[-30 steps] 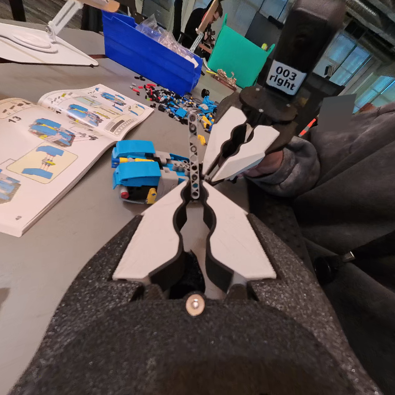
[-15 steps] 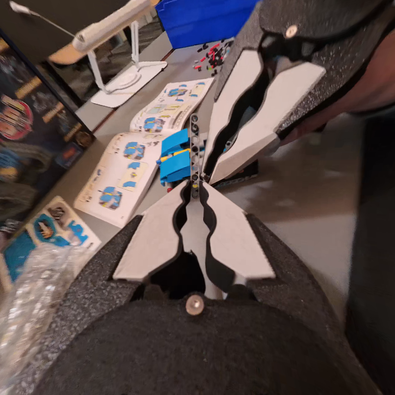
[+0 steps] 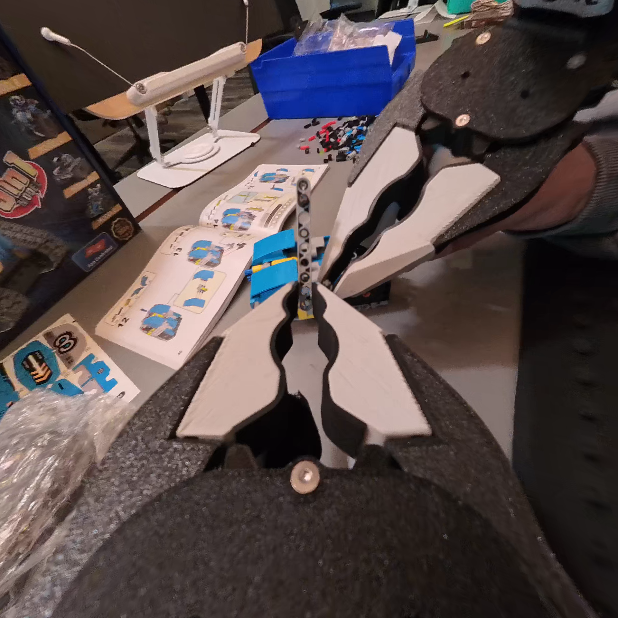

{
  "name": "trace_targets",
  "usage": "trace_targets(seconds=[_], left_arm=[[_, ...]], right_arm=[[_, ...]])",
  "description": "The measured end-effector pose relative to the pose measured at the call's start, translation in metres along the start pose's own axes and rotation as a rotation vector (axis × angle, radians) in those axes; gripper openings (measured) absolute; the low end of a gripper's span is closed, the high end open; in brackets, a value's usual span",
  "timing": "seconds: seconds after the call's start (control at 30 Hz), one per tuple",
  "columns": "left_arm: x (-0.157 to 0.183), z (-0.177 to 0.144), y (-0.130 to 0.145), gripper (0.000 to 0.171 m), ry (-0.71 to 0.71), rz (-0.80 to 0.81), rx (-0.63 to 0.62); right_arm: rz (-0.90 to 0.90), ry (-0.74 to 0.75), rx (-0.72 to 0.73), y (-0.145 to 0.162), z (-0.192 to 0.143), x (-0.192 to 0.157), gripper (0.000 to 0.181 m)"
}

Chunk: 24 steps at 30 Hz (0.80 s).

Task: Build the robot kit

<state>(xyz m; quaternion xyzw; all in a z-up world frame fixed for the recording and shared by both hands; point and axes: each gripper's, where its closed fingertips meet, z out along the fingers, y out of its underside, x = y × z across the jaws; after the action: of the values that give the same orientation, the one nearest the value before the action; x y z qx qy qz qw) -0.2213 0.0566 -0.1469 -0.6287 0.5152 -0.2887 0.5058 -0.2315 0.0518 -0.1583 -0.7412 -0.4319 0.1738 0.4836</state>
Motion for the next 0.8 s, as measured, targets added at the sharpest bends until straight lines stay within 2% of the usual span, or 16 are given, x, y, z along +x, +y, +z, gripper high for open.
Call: trace_targets(seconds=[0.17,0.37,0.6,0.7,0.73,0.8], left_arm=[[0.002,-0.002,-0.005,0.007,0.001,-0.024,0.030],[0.004,-0.002,-0.008,0.007,-0.180,0.256,-0.007],[0.006,-0.006,-0.016,0.006,-0.234,0.387,0.018],[0.009,-0.008,-0.020,0.007,-0.156,0.291,0.069],[0.009,-0.009,-0.023,0.007,-0.093,0.194,0.103],[0.005,-0.015,-0.032,0.007,0.079,-0.100,0.203]], right_arm=[[-0.001,0.006,0.020,-0.003,-0.003,-0.001,0.004],[0.191,-0.111,0.063,-0.005,-0.004,-0.003,0.005],[0.314,-0.215,0.135,-0.011,-0.008,-0.006,0.004],[0.470,-0.359,0.182,-0.014,-0.012,-0.010,0.004],[0.487,-0.385,0.207,-0.017,-0.014,-0.011,0.004],[0.465,-0.365,0.264,-0.025,-0.019,-0.005,0.004]])
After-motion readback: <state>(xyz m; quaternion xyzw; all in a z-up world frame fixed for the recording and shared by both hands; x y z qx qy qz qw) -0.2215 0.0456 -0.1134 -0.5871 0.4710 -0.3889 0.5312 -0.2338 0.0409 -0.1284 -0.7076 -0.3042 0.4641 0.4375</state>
